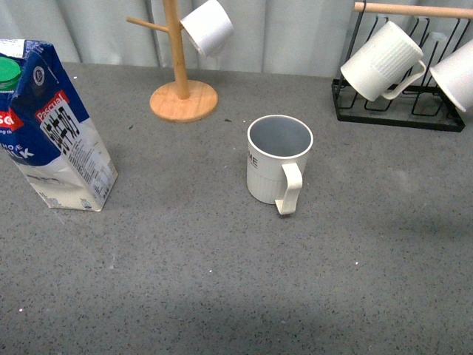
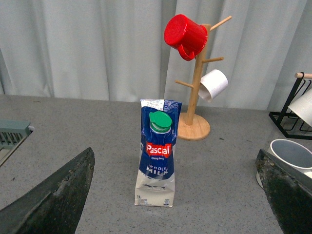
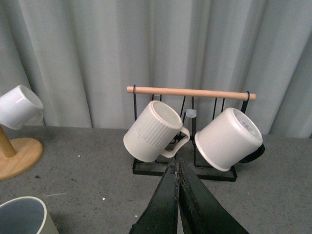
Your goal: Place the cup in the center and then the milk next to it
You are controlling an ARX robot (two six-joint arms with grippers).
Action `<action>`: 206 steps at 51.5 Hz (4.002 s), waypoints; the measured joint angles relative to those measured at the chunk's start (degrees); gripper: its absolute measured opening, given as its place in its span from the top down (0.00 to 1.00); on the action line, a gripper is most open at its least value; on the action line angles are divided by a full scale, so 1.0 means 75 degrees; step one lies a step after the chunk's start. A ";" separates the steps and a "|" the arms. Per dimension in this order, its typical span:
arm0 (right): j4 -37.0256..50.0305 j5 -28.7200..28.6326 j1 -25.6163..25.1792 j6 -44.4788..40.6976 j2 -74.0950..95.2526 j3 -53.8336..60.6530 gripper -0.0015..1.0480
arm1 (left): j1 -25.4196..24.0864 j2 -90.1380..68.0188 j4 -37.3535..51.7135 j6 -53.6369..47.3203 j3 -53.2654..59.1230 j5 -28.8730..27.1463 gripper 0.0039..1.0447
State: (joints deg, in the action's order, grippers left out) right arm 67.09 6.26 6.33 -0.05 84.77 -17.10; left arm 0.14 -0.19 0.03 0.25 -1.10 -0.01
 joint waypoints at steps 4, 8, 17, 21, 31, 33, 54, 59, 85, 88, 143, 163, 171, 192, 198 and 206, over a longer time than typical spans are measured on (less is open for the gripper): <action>-0.0102 -0.0079 -0.0096 0.0000 -0.0417 0.0321 0.99 | 0.0000 0.0000 0.0000 0.0000 0.0000 0.0000 0.06; -0.0242 -0.0152 -0.0178 0.0000 -0.0819 0.0624 0.99 | 0.0000 0.0000 0.0000 0.0000 0.0000 0.0000 0.06; -0.0644 -0.0329 -0.0315 0.0003 -0.1722 0.1134 0.99 | 0.0000 0.0000 0.0000 0.0000 0.0000 0.0000 0.06; -0.0889 -0.0772 -0.0632 0.0000 -0.2159 0.1332 0.99 | 0.0000 0.0000 0.0000 0.0000 0.0000 0.0000 0.06; -0.1734 -0.0799 -0.0825 0.0003 -0.3468 0.1769 0.99 | 0.0000 0.0000 0.0000 0.0000 0.0000 0.0000 0.06; -0.1912 -0.0799 -0.0825 0.0003 -0.3704 0.1827 0.99 | 0.0000 0.0000 0.0000 0.0000 0.0000 0.0000 0.06; -0.3914 -0.0819 -0.0825 0.0003 -0.6105 0.2209 0.99 | 0.0000 0.0000 0.0000 0.0000 0.0000 0.0000 0.06; -0.4296 -0.0822 -0.0825 0.0003 -0.6540 0.2229 0.99 | 0.0000 0.0000 0.0000 0.0000 0.0000 0.0000 0.06; -0.6502 -0.0822 -0.0828 0.0003 -0.8883 0.2244 0.99 | 0.0000 0.0000 0.0000 0.0000 0.0000 0.0000 0.06; -0.6642 -0.0822 -0.0825 0.0003 -0.9023 0.2244 0.99 | 0.0000 0.0000 0.0000 0.0000 0.0000 0.0000 0.06; -0.8935 -0.0842 -0.0825 0.0000 -1.1269 0.2241 0.47 | 0.0000 0.0000 0.0000 0.0000 0.0000 0.0003 0.06; -0.8938 -0.0836 -0.0828 0.0006 -1.1272 0.2241 0.09 | 0.0026 -0.0580 -0.0356 0.0067 -0.0035 -0.0790 0.06; -0.8941 -0.0848 -0.0828 0.0006 -1.1269 0.2241 0.09 | -0.0504 -0.2209 0.1052 0.0291 -0.0087 -0.0003 0.06; -0.8941 -0.0845 -0.0825 0.0006 -1.1269 0.2241 0.09 | 0.0332 -0.9361 0.6210 0.0565 -0.0866 -0.0338 0.06; -0.8941 -0.0845 -0.0825 0.0003 -1.1269 0.2241 0.09 | 0.0638 -1.0325 0.6601 0.0577 -0.1032 -0.0472 0.06; -0.8941 -0.0845 -0.0828 0.0006 -1.1272 0.2241 0.09 | 0.0615 -1.1310 0.6921 0.0458 -0.1617 -0.0801 0.06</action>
State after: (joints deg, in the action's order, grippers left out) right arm 0.03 -0.08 0.12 -0.01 0.23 -0.30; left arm 4.75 -85.01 51.94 3.68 -13.23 -6.02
